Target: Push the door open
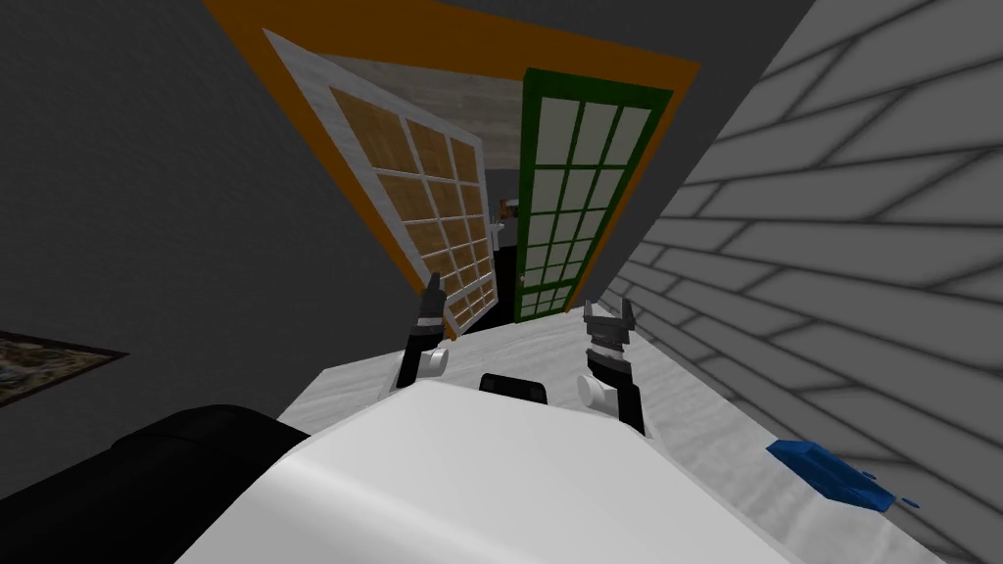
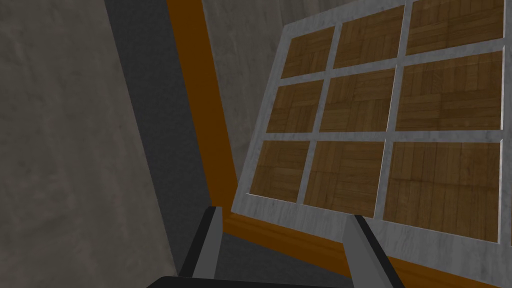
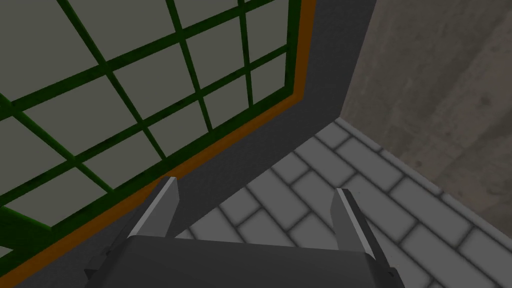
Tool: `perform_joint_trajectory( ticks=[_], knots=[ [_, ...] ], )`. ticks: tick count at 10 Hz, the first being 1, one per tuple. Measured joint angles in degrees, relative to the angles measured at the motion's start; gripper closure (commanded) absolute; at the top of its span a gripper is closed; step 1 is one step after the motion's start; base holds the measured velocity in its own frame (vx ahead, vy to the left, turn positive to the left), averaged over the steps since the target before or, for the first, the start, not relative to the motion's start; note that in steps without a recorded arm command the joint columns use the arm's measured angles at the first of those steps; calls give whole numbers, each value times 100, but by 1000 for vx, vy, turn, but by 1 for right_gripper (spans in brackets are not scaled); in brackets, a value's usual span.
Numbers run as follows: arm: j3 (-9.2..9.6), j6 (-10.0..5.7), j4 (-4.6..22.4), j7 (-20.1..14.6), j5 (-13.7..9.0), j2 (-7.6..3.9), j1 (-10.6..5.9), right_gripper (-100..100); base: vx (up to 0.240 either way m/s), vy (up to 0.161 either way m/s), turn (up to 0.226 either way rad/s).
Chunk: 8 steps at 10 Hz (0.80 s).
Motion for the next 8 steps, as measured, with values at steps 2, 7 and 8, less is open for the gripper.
perform_joint_trajectory(
  ticks=[2,7,8],
  knots=[
    [71,-75,228,-189,-142,-16,-43,-100,87,-53,191],
    [212,-328,1027,-711,-530,-73,-272,-100,85,-53,188],
    [255,-366,1147,-804,-602,-65,-294,-100,83,-60,204]
  ],
)
